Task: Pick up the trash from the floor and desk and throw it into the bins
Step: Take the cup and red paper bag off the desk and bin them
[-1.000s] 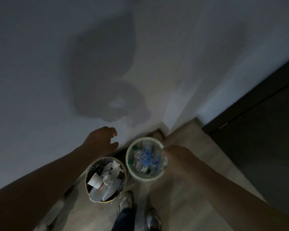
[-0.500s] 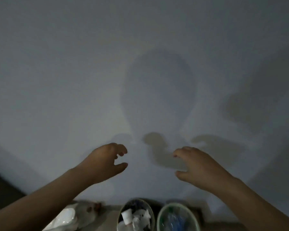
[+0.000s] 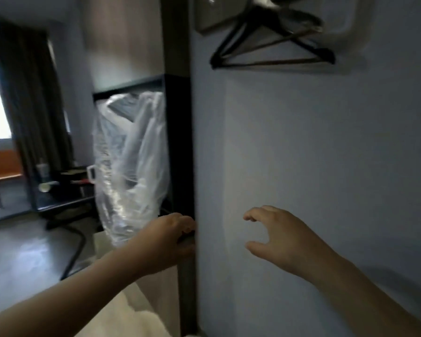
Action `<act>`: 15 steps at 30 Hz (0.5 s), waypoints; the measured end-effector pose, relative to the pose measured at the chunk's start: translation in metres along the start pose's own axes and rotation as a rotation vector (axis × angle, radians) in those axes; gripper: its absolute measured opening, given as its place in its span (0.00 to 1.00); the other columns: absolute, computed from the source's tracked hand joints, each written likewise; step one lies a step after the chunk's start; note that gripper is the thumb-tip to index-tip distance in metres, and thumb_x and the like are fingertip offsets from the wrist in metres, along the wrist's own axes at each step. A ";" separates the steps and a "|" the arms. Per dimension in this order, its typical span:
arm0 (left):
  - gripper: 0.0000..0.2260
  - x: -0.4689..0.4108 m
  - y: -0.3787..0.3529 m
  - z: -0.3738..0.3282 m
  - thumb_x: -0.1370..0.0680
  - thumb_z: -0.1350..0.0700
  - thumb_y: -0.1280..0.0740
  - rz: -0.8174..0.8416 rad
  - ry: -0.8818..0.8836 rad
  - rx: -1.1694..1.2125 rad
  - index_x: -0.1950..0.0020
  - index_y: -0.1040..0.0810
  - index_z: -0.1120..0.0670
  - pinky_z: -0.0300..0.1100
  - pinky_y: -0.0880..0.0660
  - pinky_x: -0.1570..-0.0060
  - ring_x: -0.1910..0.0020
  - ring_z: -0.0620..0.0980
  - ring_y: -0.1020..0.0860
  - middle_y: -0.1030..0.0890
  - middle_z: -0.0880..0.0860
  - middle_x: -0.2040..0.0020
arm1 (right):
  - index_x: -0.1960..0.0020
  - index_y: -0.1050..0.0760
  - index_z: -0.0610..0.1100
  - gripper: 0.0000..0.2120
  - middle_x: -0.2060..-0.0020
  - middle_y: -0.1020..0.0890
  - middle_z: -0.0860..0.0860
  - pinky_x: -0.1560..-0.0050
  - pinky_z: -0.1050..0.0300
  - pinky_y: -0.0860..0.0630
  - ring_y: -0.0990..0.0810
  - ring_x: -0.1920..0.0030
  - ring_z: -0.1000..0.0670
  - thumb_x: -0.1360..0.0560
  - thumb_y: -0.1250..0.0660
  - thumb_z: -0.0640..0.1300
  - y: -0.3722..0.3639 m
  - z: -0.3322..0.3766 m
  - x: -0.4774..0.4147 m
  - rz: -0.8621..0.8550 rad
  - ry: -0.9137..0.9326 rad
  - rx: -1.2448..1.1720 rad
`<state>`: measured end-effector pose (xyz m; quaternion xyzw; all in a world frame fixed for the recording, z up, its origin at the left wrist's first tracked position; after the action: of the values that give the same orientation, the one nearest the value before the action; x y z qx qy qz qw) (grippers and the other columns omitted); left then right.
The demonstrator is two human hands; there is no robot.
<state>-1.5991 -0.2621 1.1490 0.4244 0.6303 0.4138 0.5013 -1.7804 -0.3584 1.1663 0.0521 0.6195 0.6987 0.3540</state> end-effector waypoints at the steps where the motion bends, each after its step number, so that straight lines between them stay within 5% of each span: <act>1: 0.20 0.015 0.014 0.028 0.29 0.43 0.33 -0.018 0.036 -0.024 0.39 0.24 0.48 0.36 0.27 0.47 0.48 0.43 0.22 0.22 0.45 0.44 | 0.32 0.31 0.54 0.24 0.37 0.27 0.59 0.39 0.62 0.30 0.28 0.37 0.57 0.27 0.33 0.54 -0.008 0.027 -0.017 -0.002 0.040 -0.017; 6: 0.18 0.093 0.075 0.152 0.27 0.44 0.31 -0.096 0.212 -0.106 0.38 0.26 0.42 0.19 0.35 0.57 0.50 0.35 0.25 0.25 0.38 0.46 | 0.32 0.31 0.54 0.24 0.39 0.26 0.58 0.40 0.62 0.29 0.27 0.39 0.58 0.26 0.32 0.55 -0.048 0.155 -0.091 0.006 0.227 -0.075; 15: 0.13 0.180 0.126 0.296 0.26 0.44 0.32 -0.191 0.446 -0.118 0.42 0.26 0.41 0.25 0.30 0.58 0.50 0.36 0.25 0.25 0.39 0.46 | 0.35 0.28 0.52 0.23 0.41 0.24 0.56 0.40 0.61 0.30 0.26 0.39 0.55 0.29 0.32 0.54 -0.126 0.309 -0.193 0.087 0.433 -0.116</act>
<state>-1.3172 -0.0255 1.1723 0.2312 0.7374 0.4840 0.4106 -1.4251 -0.2125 1.1934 -0.0927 0.6369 0.7427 0.1848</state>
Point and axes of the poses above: each hand's wrist, its own x-axis away from the middle knuckle, its own y-axis out of the back of the hand, z = x × y, the point moved 6 cm from there along -x, towards the middle knuckle
